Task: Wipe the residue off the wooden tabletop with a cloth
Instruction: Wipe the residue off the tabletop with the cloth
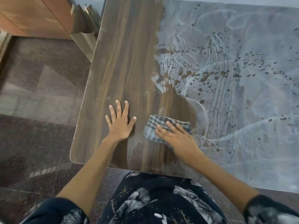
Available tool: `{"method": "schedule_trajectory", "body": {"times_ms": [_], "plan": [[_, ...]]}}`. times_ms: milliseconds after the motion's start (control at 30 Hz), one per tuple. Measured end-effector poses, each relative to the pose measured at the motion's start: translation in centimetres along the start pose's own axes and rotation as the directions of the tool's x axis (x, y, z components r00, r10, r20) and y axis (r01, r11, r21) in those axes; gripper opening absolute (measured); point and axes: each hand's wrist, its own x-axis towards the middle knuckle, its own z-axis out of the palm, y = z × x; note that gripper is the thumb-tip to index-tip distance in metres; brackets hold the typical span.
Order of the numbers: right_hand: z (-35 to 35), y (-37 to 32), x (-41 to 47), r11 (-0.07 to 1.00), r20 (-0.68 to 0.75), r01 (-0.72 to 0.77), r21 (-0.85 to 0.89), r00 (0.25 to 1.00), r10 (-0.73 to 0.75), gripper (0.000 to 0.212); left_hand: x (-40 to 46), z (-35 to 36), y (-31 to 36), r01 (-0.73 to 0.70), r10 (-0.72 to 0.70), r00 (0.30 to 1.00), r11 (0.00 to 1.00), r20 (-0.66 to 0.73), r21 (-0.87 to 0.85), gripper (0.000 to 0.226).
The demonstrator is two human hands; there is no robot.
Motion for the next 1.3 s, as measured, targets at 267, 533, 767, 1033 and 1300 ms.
{"method": "schedule_trajectory", "body": {"times_ms": [267,533,767,1033,1300], "plan": [[-2.9,2.5,7.0,0.937,-0.075,-0.328,0.123,0.938,0.338,0.072,-0.3,-0.1,-0.1,-0.006,0.006,1.000,1.000,-0.005,-0.013,0.068],[-1.7,3.8,1.7,0.992,-0.024,-0.116,0.052,0.993,0.117,0.087,-0.8,-0.4,-0.1,-0.010,0.012,1.000,0.998,-0.025,0.067,0.067],[-2.1,1.0,4.2,0.993,-0.026,-0.116,0.031,0.993,0.117,0.085,-3.7,1.0,-0.7,-0.030,0.035,0.998,0.995,-0.044,0.099,0.060],[-0.7,4.9,-0.6,0.994,-0.003,-0.096,0.054,0.995,0.096,0.079,-4.5,1.5,-0.2,-0.019,0.024,0.998,0.996,-0.057,0.090,0.056],[0.9,-6.0,-3.2,0.987,0.120,0.119,0.109,0.984,-0.132,0.075,-7.2,1.5,-2.3,-0.180,0.178,0.984,0.980,0.025,0.084,0.055]]}}
